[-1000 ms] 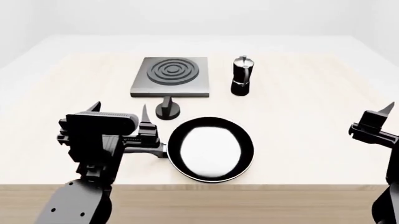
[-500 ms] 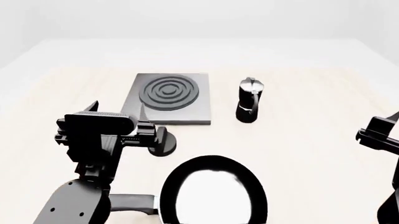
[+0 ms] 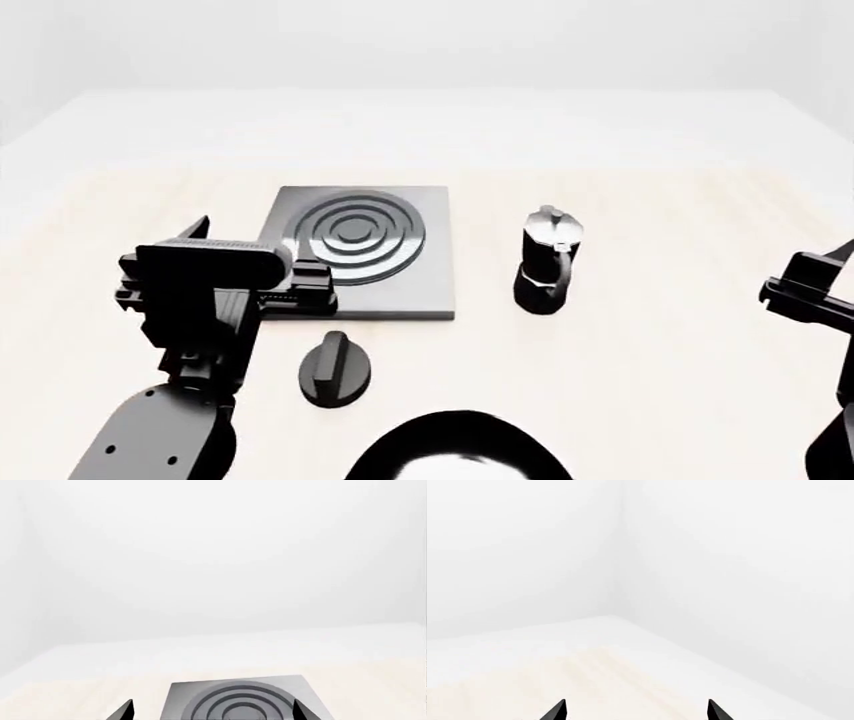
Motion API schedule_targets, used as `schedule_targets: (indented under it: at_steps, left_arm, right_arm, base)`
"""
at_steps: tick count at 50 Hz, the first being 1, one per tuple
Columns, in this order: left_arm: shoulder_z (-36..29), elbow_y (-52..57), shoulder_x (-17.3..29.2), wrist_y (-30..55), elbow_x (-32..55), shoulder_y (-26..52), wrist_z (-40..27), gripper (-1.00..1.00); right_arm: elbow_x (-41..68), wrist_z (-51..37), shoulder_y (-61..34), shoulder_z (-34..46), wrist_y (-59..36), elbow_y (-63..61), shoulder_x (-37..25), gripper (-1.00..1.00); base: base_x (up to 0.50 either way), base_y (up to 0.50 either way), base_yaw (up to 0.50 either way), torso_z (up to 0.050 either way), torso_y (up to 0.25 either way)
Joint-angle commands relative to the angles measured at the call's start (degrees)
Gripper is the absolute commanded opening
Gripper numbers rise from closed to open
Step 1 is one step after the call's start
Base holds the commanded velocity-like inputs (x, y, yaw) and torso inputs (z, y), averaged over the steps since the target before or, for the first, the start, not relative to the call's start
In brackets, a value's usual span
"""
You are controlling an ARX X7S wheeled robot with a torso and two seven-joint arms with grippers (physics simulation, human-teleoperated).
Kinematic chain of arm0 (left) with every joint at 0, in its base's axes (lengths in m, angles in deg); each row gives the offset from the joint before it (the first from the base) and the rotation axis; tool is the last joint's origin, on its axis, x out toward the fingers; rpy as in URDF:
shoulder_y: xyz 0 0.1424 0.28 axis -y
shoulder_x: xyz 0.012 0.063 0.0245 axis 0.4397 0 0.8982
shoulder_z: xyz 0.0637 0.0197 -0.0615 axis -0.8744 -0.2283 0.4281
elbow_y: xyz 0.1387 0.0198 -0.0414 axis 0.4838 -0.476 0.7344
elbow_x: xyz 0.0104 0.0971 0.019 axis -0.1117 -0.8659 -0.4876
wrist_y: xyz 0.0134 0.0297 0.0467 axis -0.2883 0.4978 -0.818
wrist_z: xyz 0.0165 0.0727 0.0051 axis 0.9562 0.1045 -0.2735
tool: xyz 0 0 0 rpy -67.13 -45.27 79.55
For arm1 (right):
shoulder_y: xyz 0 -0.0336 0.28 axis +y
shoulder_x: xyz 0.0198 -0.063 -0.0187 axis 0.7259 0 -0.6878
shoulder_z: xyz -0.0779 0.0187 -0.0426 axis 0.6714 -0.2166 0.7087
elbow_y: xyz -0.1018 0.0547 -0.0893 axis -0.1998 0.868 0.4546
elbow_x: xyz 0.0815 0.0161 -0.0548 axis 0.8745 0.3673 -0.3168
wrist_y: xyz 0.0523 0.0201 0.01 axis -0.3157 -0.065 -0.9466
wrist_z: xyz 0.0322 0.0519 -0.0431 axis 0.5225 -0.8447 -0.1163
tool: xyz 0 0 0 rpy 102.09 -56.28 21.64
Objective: Turn on the stove and put the frying pan on it.
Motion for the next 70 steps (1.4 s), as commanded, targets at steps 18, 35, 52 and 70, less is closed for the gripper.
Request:
schedule_targets:
  at_steps: [18,35,52,70]
  left_arm:
    - [-3.6,-26.4,23.1,31.5,60.9,37.3,-53.2,1.0]
    - [-15.1,-49.9,27.6,39.7,102.2,47.0,-60.3,1.0]
    - [-19.6,-56.3,29.7,42.5,91.2,46.5,-41.1,1.0]
    - [-28.4,-63.1,28.3,33.1,72.5,46.7,-15.1,1.0]
  right_arm:
    - [0.7,0.2,-0.1,0.7,-0.7,1.0,-0.1,1.0]
    - [0.8,0.1,0.1,2.0,-0.7,1.3,-0.4,1.0]
    - [1.1,-0.1,0.4,2.3,-0.2,1.7,-0.3,1.0]
    - [1.4,-0.2,0.4,2.6,-0.6,1.3,-0.5,1.0]
  base:
    - [0.0,0.0,0.0,0.0,0.0]
    - [0.0,0.0,0.0,0.0,0.0]
    - [0.0,0.0,0.0,0.0,0.0]
    - [0.0,0.0,0.0,0.0,0.0]
